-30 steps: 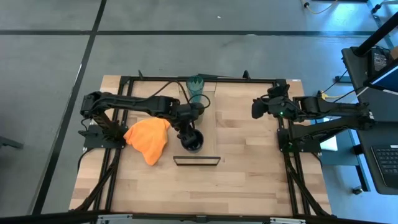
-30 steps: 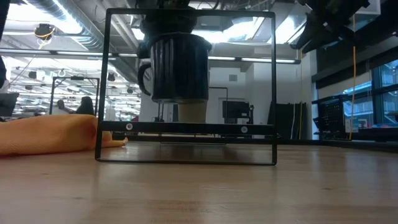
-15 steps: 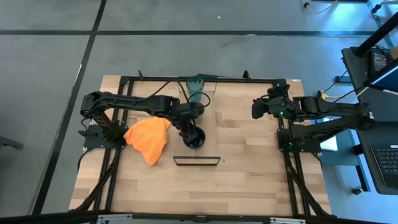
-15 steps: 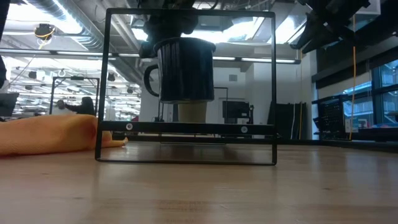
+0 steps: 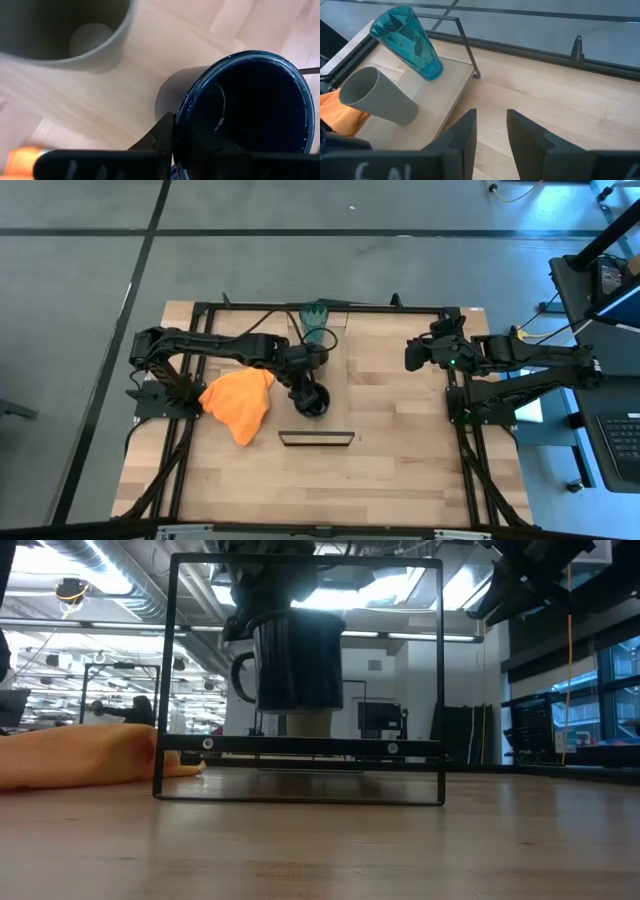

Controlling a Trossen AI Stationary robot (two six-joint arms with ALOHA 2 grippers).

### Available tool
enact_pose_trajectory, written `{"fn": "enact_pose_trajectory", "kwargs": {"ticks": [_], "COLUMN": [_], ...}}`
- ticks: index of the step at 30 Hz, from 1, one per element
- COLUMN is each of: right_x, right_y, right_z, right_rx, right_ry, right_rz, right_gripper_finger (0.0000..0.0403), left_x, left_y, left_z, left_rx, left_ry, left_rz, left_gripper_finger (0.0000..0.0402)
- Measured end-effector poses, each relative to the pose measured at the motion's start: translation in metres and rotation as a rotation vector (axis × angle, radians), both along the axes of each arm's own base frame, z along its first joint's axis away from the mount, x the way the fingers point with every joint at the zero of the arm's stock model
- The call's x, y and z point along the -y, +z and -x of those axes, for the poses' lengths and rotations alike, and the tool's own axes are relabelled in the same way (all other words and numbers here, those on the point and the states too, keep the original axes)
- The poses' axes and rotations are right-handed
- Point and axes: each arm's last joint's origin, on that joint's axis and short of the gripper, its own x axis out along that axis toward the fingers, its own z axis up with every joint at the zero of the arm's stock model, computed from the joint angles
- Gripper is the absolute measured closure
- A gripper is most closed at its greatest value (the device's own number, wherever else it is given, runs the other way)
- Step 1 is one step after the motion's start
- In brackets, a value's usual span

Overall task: Stack small to large cups/mugs on shelf
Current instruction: Put the blue mug on the shelf

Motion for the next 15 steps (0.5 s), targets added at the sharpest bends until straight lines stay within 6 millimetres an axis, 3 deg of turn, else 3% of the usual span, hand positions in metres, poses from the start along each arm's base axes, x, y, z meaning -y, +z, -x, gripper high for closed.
{"fn": "enact_pose_trajectory", "kwargs": {"ticks": [15], "right_x": [0.0], "right_y": [-0.0001], "right_z": [0.0001], "right_rx": [-0.002], "right_ry": [0.0], "right_rz": [0.001], "right_gripper_finger": [0.0294], "left_x": [-0.0045], "left_y": [-0.0001], "left_z": [-0.0012], "left_rx": [0.017], "left_ry": [0.015], "left_rz": [-0.012], "left_gripper_finger": [0.0369]}}
